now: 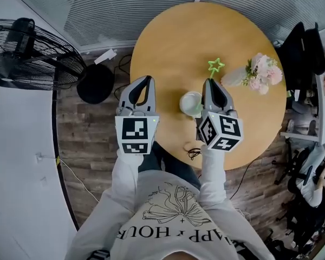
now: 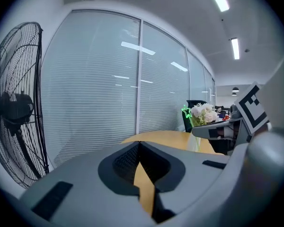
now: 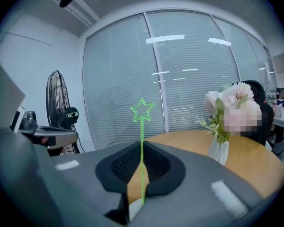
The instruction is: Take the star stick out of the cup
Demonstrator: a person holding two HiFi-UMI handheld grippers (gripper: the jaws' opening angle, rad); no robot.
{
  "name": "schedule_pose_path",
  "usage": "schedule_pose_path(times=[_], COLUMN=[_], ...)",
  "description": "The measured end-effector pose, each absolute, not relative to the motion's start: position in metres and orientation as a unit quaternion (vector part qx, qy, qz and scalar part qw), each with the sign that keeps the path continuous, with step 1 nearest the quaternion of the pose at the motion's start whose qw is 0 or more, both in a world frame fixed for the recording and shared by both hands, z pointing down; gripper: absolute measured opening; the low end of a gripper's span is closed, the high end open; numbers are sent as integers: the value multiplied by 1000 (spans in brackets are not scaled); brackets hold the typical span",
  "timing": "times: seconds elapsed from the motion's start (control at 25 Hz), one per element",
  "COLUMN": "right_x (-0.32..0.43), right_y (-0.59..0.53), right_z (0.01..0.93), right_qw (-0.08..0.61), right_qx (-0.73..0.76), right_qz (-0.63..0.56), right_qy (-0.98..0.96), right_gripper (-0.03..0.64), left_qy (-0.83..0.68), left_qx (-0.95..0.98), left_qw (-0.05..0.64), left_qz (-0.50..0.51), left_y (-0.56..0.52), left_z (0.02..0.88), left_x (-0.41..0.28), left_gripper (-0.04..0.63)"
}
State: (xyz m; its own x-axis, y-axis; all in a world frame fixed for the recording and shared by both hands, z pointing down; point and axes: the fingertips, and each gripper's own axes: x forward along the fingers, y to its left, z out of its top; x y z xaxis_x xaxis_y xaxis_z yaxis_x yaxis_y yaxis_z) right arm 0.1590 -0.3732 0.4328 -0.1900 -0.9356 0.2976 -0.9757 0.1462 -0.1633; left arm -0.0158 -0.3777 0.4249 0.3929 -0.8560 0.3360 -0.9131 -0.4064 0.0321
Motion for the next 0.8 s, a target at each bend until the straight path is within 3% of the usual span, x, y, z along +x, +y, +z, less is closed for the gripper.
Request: schedule_pose_path(times=[0.8], right_x=[166], right_y=[-349], right_z=[352], right_qw=[7], right_qx=[641], right_qz=[101], right_qy=[-761], right_gripper=[25], left_qy=[-542], left_qx=[834], left_qw=[58], left_qz=[81], left_y=[-355], left_z=[350], left_x=[-9], left_gripper=[6])
